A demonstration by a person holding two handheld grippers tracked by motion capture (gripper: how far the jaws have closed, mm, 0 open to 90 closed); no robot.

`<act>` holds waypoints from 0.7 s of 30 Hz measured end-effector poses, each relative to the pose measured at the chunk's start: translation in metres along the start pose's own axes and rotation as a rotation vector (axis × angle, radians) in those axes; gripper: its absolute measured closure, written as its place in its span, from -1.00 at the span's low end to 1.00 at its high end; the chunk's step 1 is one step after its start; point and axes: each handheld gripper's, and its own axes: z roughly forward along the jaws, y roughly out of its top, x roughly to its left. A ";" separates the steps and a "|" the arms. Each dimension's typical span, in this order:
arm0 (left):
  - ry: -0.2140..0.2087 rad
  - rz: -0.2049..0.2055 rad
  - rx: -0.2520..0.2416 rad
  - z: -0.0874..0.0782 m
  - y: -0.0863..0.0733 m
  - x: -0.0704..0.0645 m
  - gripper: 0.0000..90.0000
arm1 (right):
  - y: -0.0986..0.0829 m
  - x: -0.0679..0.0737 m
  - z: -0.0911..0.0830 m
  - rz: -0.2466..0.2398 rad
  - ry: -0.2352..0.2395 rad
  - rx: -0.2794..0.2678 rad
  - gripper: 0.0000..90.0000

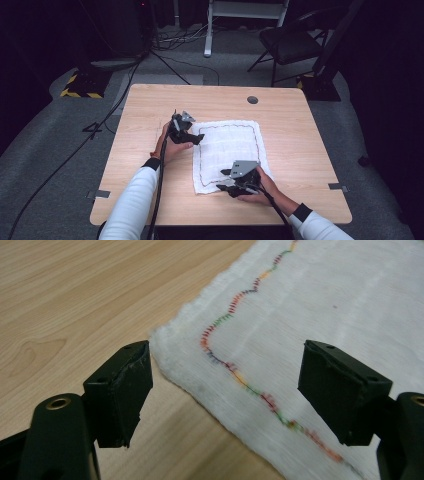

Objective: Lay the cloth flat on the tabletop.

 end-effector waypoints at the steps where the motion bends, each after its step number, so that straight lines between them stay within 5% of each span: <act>1: 0.012 -0.003 0.000 0.004 0.001 0.001 -0.51 | 0.004 0.003 0.004 -0.009 0.007 -0.002 0.07; 7: 0.038 -0.040 0.045 0.024 -0.002 0.012 -0.49 | 0.022 0.019 0.025 -0.056 0.062 -0.012 0.10; 11: 0.027 -0.054 0.028 0.027 -0.003 0.015 -0.54 | 0.027 0.027 0.037 -0.080 0.085 -0.005 0.10; 21: 0.026 -0.042 0.035 0.027 -0.004 0.015 -0.56 | 0.027 0.030 0.055 -0.077 0.055 0.046 0.19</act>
